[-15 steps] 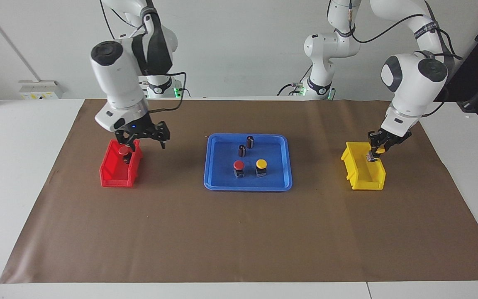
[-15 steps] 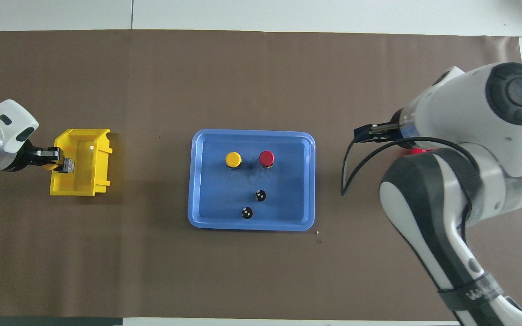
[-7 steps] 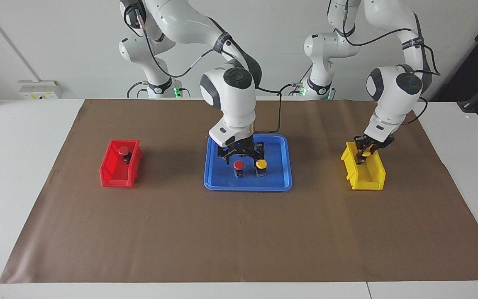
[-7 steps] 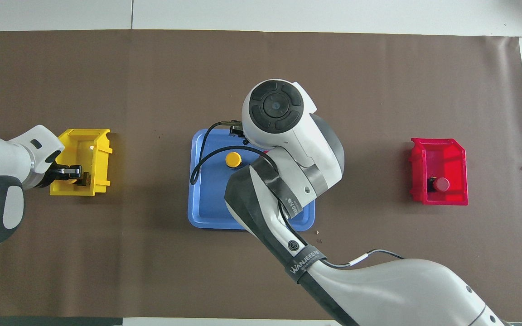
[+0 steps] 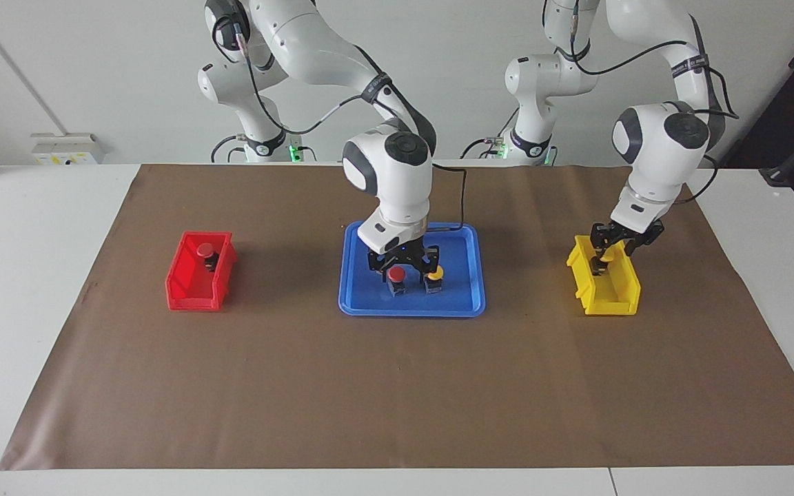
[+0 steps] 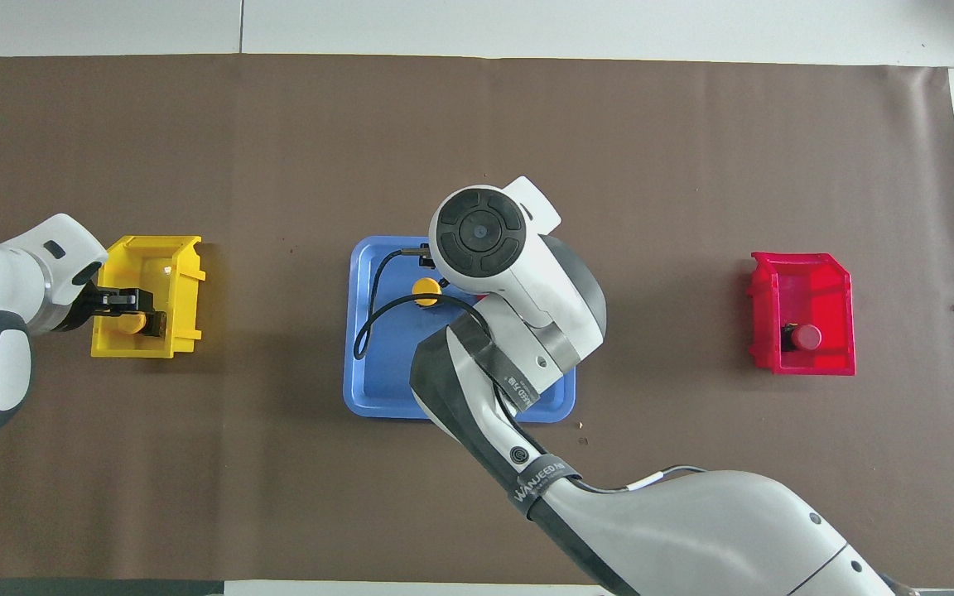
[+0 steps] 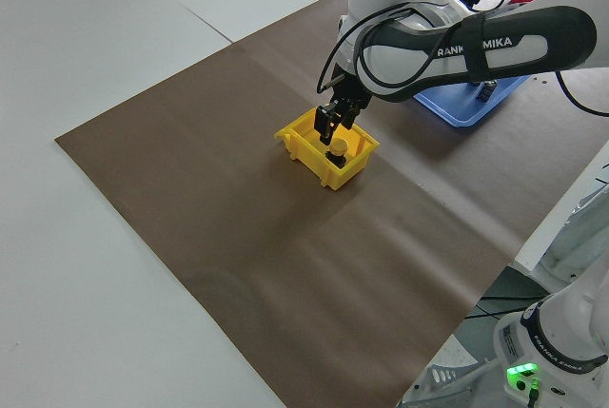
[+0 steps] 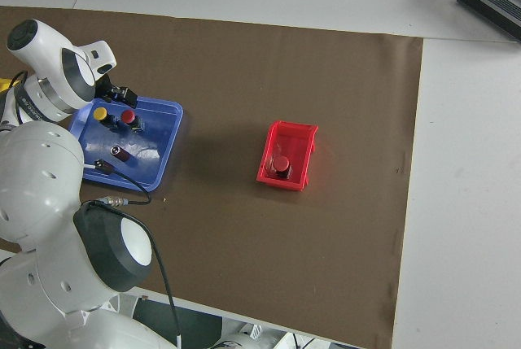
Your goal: Sort red and yellow buttons by color
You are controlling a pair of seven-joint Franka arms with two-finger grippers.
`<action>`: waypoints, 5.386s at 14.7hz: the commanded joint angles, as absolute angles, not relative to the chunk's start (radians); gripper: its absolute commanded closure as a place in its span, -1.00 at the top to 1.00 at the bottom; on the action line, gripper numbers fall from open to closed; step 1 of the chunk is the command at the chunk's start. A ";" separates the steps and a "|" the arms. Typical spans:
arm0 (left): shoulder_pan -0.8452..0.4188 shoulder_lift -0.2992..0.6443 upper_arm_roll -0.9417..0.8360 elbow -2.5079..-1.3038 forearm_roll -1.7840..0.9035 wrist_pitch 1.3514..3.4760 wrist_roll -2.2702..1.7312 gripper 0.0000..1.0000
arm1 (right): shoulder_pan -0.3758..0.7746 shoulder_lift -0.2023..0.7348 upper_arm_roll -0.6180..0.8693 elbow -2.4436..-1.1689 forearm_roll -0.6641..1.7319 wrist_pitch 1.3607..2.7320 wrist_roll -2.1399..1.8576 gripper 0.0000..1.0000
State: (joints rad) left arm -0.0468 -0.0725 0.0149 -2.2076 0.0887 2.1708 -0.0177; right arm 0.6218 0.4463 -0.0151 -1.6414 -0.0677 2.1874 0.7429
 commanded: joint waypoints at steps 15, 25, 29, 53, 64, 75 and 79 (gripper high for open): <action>-0.307 -0.005 0.012 -1.833 0.037 1.917 -0.274 1.00 | 0.615 0.377 -0.009 -1.763 -0.083 2.229 0.706 -0.66; -0.590 0.259 0.014 -1.749 0.089 2.089 -0.692 1.00 | 0.154 0.137 -0.014 -1.738 -0.014 1.854 -0.012 -0.72; -0.684 0.314 0.014 -1.756 0.090 2.106 -0.781 1.00 | 0.003 0.074 -0.014 -1.931 -0.014 2.056 -0.240 -0.72; -0.547 0.243 0.026 -1.600 0.094 1.781 -0.671 -0.97 | -0.090 0.005 -0.017 -2.261 -0.015 2.387 -0.449 0.31; -0.065 0.103 0.026 -1.736 0.094 1.836 0.228 -0.97 | -0.071 0.048 -0.011 -1.832 -0.014 1.978 -0.299 0.99; -0.060 0.094 0.025 -1.988 0.092 2.124 0.121 -0.97 | -0.052 -0.006 -0.123 -1.641 -0.025 1.588 -0.126 1.00; -0.049 0.087 0.025 -2.052 0.091 2.161 0.104 -0.97 | -0.054 -0.032 -0.123 -1.654 -0.021 1.563 -0.078 1.00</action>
